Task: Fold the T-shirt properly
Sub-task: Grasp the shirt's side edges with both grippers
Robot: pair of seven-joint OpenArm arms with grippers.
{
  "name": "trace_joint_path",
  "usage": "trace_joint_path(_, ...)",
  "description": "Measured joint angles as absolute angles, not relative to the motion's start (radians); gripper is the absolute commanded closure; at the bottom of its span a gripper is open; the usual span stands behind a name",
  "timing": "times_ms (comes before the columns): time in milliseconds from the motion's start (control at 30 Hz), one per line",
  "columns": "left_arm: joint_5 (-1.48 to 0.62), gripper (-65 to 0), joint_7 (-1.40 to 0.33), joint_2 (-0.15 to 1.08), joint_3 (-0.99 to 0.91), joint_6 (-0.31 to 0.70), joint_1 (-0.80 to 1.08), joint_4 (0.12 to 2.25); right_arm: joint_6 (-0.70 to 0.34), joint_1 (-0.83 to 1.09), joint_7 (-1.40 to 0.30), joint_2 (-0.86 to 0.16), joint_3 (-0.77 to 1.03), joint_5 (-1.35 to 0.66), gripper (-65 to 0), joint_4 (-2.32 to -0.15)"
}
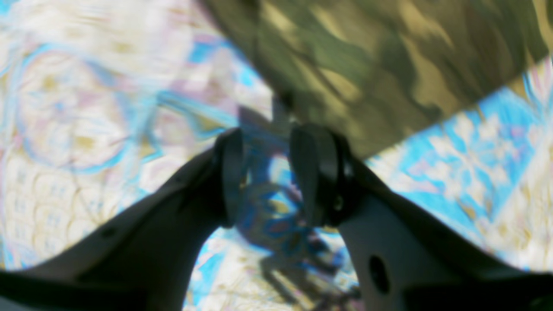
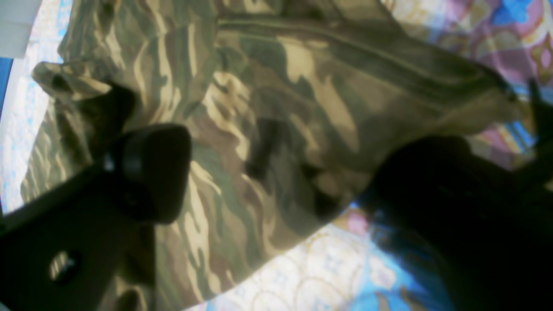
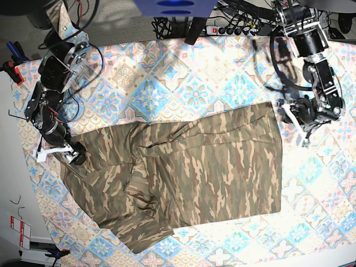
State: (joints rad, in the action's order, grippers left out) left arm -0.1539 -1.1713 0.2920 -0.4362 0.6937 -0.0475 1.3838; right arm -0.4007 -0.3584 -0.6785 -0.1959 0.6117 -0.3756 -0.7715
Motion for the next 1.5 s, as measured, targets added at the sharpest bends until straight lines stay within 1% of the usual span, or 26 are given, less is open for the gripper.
trace_joint_path(133, -0.163, -22.9, -1.157, 0.319, -0.438, 0.697, -0.103, 1.175, -0.393, -0.368, -0.676, -0.199, 0.540, -0.371, -65.0, -0.771)
trace_joint_path(200, -0.169, -22.8, -1.122, 0.334, -0.441, 0.702, -0.144, 1.101, -0.393, -0.376, -0.681, -0.197, 0.509, -0.368, -65.0, -0.770)
trace_joint_path(300, -0.169, -23.1, -1.040, 0.338, -0.442, 0.696, -0.191, 1.009, -0.392, -0.376, -0.678, -0.197, 0.502, -0.368, -65.0, -0.769)
trace_joint_path(533, -0.205, -23.2, -1.035, 0.344, -0.447, 0.711, -0.294, 0.812, -0.393, -0.370, -0.654, -0.199, 0.500, -0.347, -65.0, -0.768)
trace_joint_path(733, -0.187, -23.3, -1.016, 0.297, -0.450, 0.694, -0.316, 0.794, -0.400, -0.377, -0.647, -0.197, 0.500, -0.239, -65.0, -0.768)
trace_joint_path(1000, -0.183, -23.3, -1.019, 0.223, -0.444, 0.683, -0.338, 0.803, -0.400, -0.379, -0.646, -0.194, 0.500, -0.234, -65.0, -0.768)
trace_joint_path(1167, -0.153, -22.8, -1.032, 0.215, -0.322, 0.664, -0.358, 0.809, -0.400, -0.379, -0.646, -0.194, 0.500, -0.231, -65.0, -0.768)
trace_joint_path(1300, -0.155, -22.6, -1.007, 0.212, -0.320, 0.659, -0.342, 0.815, -0.399, -0.379, -0.646, -0.194, 0.500, -0.231, -65.0, -0.768)
trace_joint_path(1367, -0.158, -19.9, -1.005, 0.213, -0.320, 0.659, -0.338, 0.816, -0.399, -0.379, -0.643, -0.194, 0.500, -0.228, -65.0, -0.768)
trace_joint_path(1467, -0.149, -9.4, -0.982, 0.213, -0.320, 0.649, -0.329, 0.818, -0.400, -0.379, -0.643, -0.194, 0.500, -0.224, -65.0, -0.768)
trace_joint_path(1500, -0.152, -7.2, -0.966, 0.214, -0.320, 0.645, -0.321, 0.818, -0.400, -0.379, -0.643, -0.194, 0.500, -0.224, -65.0, -0.768)
